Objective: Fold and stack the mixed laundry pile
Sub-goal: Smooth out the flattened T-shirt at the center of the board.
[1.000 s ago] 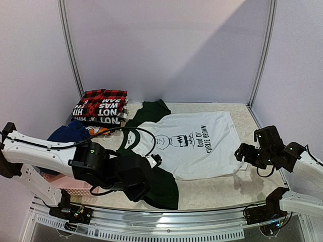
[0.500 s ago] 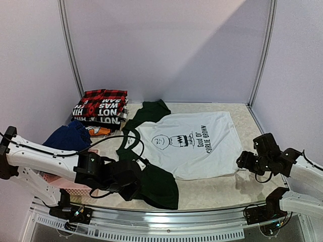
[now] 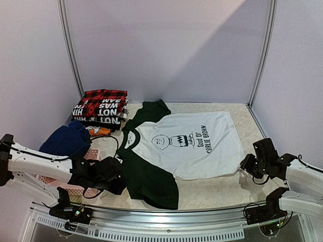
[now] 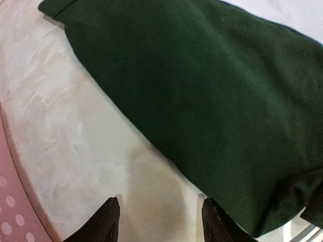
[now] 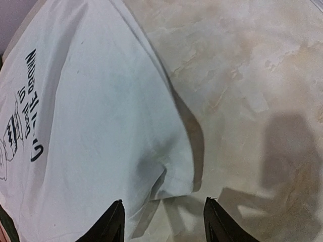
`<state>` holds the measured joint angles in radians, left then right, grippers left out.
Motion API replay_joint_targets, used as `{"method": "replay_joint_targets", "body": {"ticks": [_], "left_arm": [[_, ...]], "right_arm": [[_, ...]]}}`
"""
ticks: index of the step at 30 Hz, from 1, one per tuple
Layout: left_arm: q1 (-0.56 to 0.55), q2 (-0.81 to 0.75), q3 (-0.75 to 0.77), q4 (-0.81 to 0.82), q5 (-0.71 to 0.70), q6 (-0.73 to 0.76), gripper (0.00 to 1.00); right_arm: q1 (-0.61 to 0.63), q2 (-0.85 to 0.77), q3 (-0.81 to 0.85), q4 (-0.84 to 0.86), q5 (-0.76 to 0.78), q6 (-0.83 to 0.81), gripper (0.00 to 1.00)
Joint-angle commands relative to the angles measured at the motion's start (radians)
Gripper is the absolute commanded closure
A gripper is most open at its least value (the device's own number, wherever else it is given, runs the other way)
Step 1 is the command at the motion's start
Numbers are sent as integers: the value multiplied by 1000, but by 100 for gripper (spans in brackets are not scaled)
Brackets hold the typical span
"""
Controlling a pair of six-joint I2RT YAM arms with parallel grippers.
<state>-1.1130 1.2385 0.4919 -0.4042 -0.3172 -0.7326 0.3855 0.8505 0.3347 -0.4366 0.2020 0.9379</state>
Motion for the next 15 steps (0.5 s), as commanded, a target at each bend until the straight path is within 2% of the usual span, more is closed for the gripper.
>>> {"method": "replay_joint_targets", "body": {"ticks": [1, 6, 15], "left_arm": [[86, -40, -59, 169, 37, -25, 43], [149, -5, -72, 264, 55, -11, 43], [183, 102, -58, 405, 101, -8, 47]], "right_arm": [[-83, 38, -51, 134, -114, -12, 50], [-88, 83, -46, 171, -100, -6, 64], [-91, 165, -57, 239, -108, -3, 77]]}}
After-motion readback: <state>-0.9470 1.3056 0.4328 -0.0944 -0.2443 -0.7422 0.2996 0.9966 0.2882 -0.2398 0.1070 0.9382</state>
